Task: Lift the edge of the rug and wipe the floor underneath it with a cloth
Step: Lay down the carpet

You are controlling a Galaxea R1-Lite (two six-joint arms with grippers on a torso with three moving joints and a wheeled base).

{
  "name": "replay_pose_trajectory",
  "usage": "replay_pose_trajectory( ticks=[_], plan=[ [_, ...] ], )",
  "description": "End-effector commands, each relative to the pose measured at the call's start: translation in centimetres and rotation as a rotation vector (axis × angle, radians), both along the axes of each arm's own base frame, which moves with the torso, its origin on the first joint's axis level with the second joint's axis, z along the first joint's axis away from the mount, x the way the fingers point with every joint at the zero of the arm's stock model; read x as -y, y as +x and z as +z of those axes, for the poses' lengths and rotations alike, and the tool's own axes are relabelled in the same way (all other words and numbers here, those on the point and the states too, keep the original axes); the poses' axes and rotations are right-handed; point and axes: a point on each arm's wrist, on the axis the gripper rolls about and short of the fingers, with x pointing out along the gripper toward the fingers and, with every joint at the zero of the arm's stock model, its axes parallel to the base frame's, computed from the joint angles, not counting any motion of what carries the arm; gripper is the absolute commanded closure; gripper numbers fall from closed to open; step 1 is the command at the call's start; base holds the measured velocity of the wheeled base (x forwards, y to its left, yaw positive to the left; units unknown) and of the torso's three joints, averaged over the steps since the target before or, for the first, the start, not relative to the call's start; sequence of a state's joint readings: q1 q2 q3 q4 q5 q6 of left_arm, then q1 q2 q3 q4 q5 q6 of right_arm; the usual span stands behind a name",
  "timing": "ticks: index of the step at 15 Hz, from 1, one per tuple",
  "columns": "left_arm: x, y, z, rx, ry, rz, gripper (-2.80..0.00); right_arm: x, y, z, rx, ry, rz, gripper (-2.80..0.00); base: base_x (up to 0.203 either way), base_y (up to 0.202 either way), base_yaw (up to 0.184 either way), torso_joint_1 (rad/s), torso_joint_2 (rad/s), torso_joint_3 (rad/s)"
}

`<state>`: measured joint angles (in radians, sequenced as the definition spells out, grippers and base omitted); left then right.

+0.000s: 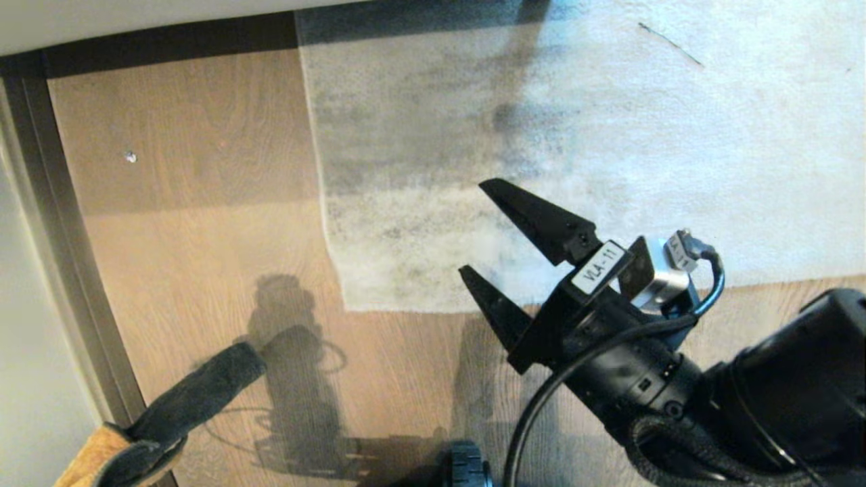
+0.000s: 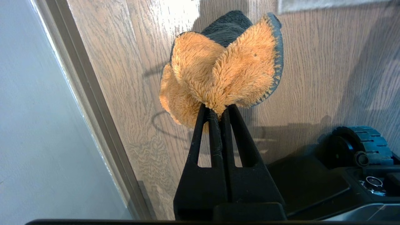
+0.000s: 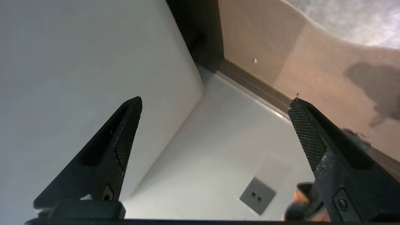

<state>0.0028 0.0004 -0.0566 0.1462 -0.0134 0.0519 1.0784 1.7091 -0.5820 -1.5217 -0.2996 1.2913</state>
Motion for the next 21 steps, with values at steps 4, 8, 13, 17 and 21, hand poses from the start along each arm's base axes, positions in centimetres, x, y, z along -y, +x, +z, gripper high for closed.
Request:
replay_pose_trajectory(
  ticks=[4,8,13,17,21],
  plan=[
    [0.0,0.0,0.0,0.000,0.000,0.000,0.00,-1.0,0.8,-2.1,-0.031,-0.038,-0.054,0.00,0.000,0.000,0.000,0.000,0.00,0.000],
    [0.0,0.0,0.0,0.000,0.000,0.000,0.00,-3.4,3.2,-6.9,-0.074,-0.208,-0.169,0.00,0.000,0.000,0.000,0.000,0.00,0.000],
    [0.0,0.0,0.0,0.000,0.000,0.000,0.00,-5.8,8.8,-10.6,-0.063,-0.301,-0.365,0.00,0.000,0.000,0.000,0.000,0.00,0.000],
    [0.0,0.0,0.0,0.000,0.000,0.000,0.00,-5.3,13.2,-12.0,-0.054,-0.316,-0.476,0.00,0.000,0.000,0.000,0.000,0.00,0.000],
    [0.0,0.0,0.0,0.000,0.000,0.000,0.00,-5.5,15.7,-12.0,-0.027,-0.284,-0.527,0.00,0.000,0.000,0.000,0.000,0.00,0.000]
  ],
)
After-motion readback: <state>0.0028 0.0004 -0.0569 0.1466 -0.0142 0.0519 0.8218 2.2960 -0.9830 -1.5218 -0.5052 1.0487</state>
